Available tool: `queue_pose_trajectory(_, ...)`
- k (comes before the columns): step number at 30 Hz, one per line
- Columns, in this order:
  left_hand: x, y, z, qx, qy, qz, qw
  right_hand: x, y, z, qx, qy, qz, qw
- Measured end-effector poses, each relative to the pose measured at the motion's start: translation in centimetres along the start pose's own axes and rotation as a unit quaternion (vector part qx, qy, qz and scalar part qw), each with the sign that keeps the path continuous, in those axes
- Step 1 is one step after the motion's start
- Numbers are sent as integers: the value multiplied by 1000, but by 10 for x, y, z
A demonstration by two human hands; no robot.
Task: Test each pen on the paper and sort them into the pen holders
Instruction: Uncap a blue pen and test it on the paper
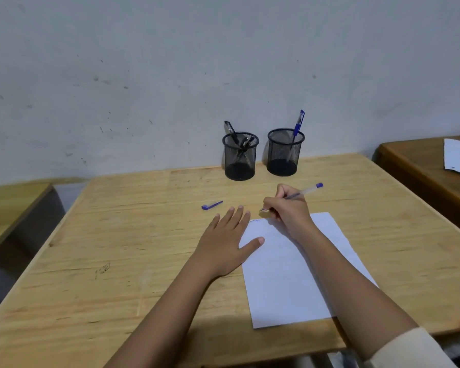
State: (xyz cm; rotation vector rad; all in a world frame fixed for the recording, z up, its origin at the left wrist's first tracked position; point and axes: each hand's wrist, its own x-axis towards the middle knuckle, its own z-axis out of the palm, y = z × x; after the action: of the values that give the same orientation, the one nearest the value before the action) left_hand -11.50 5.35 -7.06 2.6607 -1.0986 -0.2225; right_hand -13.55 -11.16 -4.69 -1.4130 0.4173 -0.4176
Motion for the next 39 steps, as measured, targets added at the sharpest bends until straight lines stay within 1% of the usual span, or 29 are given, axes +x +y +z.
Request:
queue_pose_trajectory(3, 0, 0, 0, -1, 0, 0, 1000, 0, 3, 2, -97, 8, -42, 994)
queue_pose_trajectory(6, -1, 1, 0, -3, 0, -1, 1000, 1, 4, 2, -129, 3, -52, 990)
queue_pose_trajectory(19, 1, 1, 1, 9, -2, -7, 1000, 1, 5, 6, -136, -27, -85, 987)
queue_pose_trajectory(22, 1, 1, 1, 10, -4, -8, 1000, 1, 8, 5, -129, -16, -94, 987)
queue_pose_trajectory(26, 1, 1, 1, 10, -2, -8, 1000, 2, 8, 2, -114, -36, -89, 989)
queue_pose_trajectory(28, 1, 1, 1, 7, -1, -8, 1000, 4, 9, -2, -93, -11, -84, 992)
queue_pose_trajectory(30, 1, 1, 1, 6, -1, -9, 1000, 4, 9, -3, -112, 8, -87, 990)
queue_pose_trajectory(32, 1, 1, 0, 6, -3, -9, 1000, 3, 9, -1, -130, 0, -89, 988)
queue_pose_trajectory(39, 0, 1, 1, 6, -1, -7, 1000, 3, 11, -1, -137, -30, -87, 986)
